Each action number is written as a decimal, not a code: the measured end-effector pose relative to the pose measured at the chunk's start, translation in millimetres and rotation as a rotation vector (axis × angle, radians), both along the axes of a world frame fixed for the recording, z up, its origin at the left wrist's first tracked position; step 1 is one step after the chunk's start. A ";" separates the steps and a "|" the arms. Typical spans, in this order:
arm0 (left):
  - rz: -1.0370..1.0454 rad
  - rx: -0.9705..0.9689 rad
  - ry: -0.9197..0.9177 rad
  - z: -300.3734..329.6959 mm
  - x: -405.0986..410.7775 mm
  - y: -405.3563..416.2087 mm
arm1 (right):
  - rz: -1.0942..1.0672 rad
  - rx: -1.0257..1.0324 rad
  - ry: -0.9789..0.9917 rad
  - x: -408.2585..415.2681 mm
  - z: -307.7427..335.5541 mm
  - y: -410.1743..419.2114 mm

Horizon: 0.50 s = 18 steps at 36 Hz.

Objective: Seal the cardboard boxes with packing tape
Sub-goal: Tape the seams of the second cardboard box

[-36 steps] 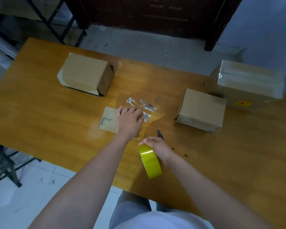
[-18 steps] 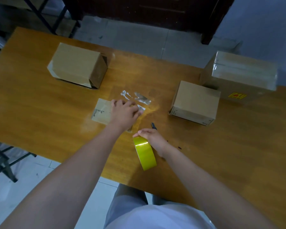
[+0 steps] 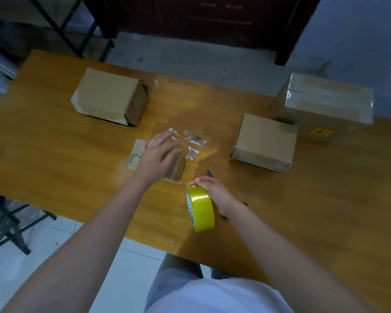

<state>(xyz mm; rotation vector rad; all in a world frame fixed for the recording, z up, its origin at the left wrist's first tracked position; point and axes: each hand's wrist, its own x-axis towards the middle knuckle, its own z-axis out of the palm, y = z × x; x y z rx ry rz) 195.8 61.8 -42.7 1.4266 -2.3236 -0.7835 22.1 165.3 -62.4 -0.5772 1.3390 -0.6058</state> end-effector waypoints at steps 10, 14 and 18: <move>-0.374 -0.186 -0.259 -1.3 20.3 30.3 | -0.030 -0.015 -0.013 0.8 -7.4 2.0; -0.433 -0.262 -0.407 -7.9 23.0 28.7 | -0.031 -0.023 -0.012 -1.1 -8.5 3.3; -0.470 -0.319 -0.469 -13.7 23.7 30.9 | -0.034 -0.021 -0.013 -2.4 -11.4 5.4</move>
